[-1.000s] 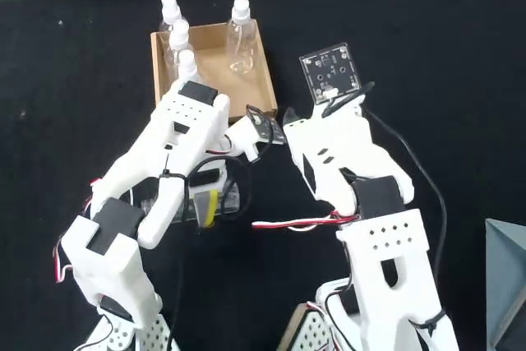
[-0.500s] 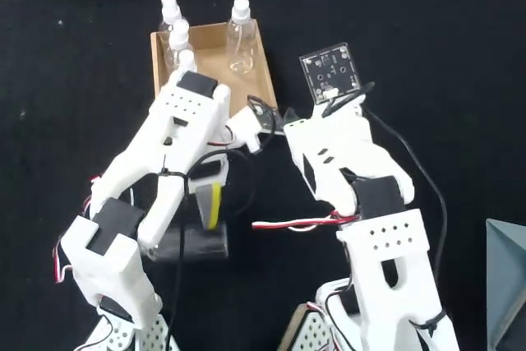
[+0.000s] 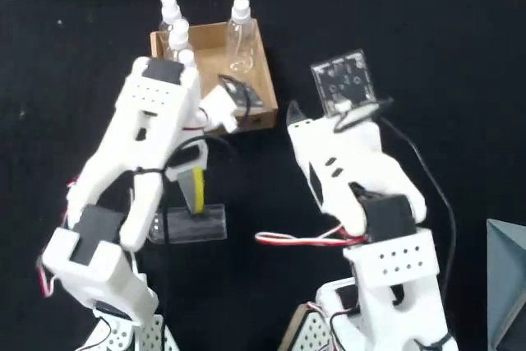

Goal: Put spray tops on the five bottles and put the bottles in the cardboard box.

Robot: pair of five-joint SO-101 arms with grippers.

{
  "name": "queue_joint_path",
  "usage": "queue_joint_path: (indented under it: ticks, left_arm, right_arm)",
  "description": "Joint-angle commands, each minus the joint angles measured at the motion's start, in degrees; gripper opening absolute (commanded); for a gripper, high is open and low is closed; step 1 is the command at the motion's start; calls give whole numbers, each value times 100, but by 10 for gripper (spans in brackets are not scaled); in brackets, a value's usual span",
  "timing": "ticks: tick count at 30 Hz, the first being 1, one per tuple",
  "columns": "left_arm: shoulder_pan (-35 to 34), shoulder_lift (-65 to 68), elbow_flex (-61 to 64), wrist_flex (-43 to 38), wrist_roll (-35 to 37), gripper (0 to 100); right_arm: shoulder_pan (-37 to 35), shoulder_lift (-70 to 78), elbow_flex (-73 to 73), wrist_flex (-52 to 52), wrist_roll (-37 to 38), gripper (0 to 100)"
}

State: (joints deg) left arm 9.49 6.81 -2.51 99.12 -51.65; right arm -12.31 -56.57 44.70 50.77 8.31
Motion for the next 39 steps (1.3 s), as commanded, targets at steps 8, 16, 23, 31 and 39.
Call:
queue_joint_path:
  ticks: [8, 16, 23, 31, 39]
  left_arm:
    - [-611, -1530, -48, 97, 642, 324]
    - [-1218, -2031, -22, 79, 1714, 324]
    - [-1701, -2101, -22, -9, 2532, 279]
    - [-2501, -2101, -22, -9, 2963, 264]
    - [-3213, -2101, -22, -9, 3103, 263]
  right_arm:
    - [79, -242, -40, -9, -220, 276]
    - [70, -242, -40, 9, -246, 276]
    - [-448, -233, 57, 35, -193, 276]
    - [-949, -224, 127, 44, -185, 279]
    - [-1890, -224, 400, 79, 352, 279]
